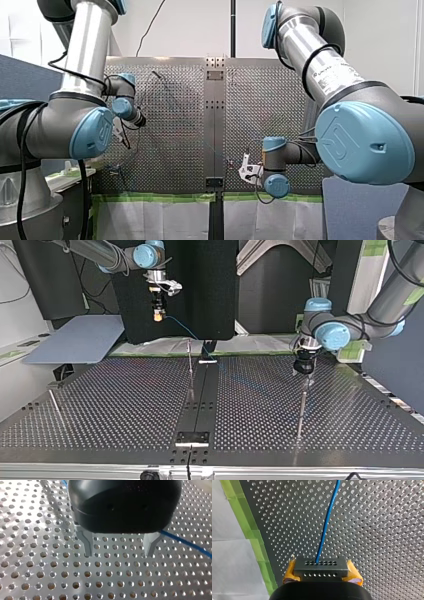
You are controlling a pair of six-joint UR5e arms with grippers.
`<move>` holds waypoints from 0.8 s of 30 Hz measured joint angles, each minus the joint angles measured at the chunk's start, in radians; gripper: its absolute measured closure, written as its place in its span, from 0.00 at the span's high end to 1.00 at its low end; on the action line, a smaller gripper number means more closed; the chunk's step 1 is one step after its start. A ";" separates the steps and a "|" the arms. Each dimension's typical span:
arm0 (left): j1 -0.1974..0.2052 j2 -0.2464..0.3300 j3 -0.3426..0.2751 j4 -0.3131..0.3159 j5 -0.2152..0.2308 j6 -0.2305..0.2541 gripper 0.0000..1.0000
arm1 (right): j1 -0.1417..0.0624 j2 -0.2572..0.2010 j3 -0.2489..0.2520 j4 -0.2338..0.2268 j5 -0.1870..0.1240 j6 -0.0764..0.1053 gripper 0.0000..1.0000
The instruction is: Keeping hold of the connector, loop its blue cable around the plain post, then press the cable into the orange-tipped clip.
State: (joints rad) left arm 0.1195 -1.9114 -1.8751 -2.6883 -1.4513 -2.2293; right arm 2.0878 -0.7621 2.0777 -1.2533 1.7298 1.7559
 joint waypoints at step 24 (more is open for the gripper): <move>0.078 0.037 -0.037 0.092 -0.013 -0.239 1.00 | 0.001 0.002 0.000 0.026 -0.001 -0.004 0.00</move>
State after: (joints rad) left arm 0.1970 -1.8745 -1.9125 -2.5963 -1.4646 -2.4688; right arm 2.0884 -0.7604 2.0779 -1.2268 1.7289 1.7523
